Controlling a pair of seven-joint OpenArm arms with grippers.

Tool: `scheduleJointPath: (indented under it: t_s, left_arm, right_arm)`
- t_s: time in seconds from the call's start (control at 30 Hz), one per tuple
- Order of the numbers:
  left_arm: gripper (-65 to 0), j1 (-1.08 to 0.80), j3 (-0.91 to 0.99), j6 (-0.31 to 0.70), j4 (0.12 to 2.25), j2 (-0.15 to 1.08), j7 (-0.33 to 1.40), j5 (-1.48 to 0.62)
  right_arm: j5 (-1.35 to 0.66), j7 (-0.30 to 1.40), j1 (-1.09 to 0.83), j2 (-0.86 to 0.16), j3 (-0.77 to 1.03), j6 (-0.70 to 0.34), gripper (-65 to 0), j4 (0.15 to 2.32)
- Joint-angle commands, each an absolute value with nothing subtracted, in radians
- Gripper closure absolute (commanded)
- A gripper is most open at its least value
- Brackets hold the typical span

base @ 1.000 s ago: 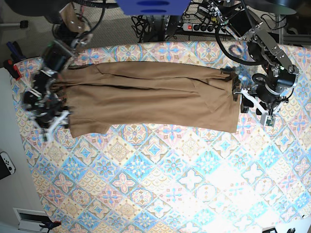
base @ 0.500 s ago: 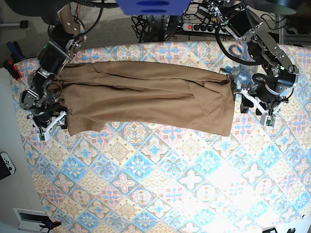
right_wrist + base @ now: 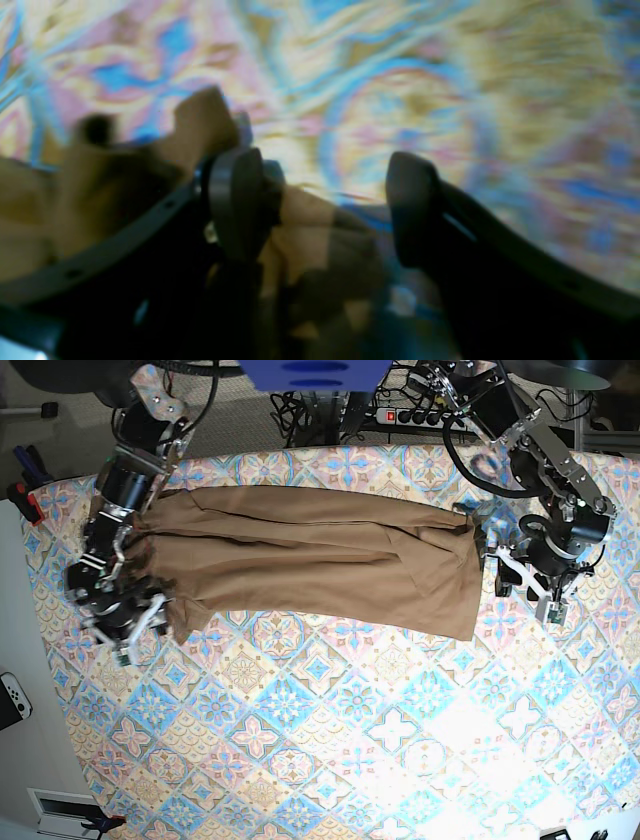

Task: Layout the t-shirt on the table in an organized manner, then fold the t-shirt properly
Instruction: 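Pull the brown shirt taut between the right and left grippers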

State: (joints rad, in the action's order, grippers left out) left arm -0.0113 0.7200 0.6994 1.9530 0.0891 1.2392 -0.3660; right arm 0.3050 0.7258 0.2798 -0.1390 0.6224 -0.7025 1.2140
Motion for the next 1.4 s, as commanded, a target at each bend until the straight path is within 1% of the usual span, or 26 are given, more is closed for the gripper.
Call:
scheduleJointPath:
  t_s: [0.0,0.2,0.3,0.43,0.57,0.73,0.87,0.93,1.2,1.37]
  left_arm:
    - [-31.9,-0.001,0.719,0.698,1.969,0.097,1.222,-0.383]
    - [-31.9,-0.002,0.719,0.698,1.969,0.097,1.222,-0.384]
    - [-31.9,-0.001,0.719,0.698,1.969,0.097,1.222,-0.384]
    - [-31.9,0.001,0.717,0.698,1.969,0.096,1.222,-0.386]
    - [-31.9,0.001,0.717,0.698,1.969,0.096,1.222,-0.386]
    - [-31.9,0.001,0.717,0.698,1.969,0.096,1.222,-0.384]
    - [-31.9,0.001,0.717,0.698,1.969,0.096,1.222,-0.384]
    - [-31.9,0.001,0.717,0.698,1.969,0.096,1.222,-0.384]
    - [-31.9,0.001,0.717,0.698,1.969,0.096,1.219,-0.38]
    - [-31.9,0.001,0.717,0.698,1.969,0.096,1.219,-0.384]
  right_arm:
    - [0.292,0.707,0.306,-0.15,0.638,-0.698,-38.1,1.245]
    - [0.294,0.723,0.306,-0.147,0.782,-0.698,-38.1,1.297]
    - [0.294,0.771,0.306,-0.147,0.785,-0.698,-38.1,1.299]
    - [0.294,0.779,0.306,-0.147,0.78,-0.698,-38.1,1.299]
    - [0.294,0.78,0.306,-0.145,0.719,-0.698,-38.1,1.316]
    - [0.294,0.786,0.306,-0.136,0.61,-0.698,-38.1,1.411]
    - [0.294,0.848,0.306,-0.117,0.549,-0.698,-38.1,1.446]
    - [0.292,0.851,0.306,-0.117,0.526,-0.698,-38.1,1.446]
    - [0.292,0.849,0.302,-0.117,0.51,-0.698,-38.1,1.438]
    - [0.292,0.845,0.243,-0.117,0.498,-0.698,-38.1,1.437]
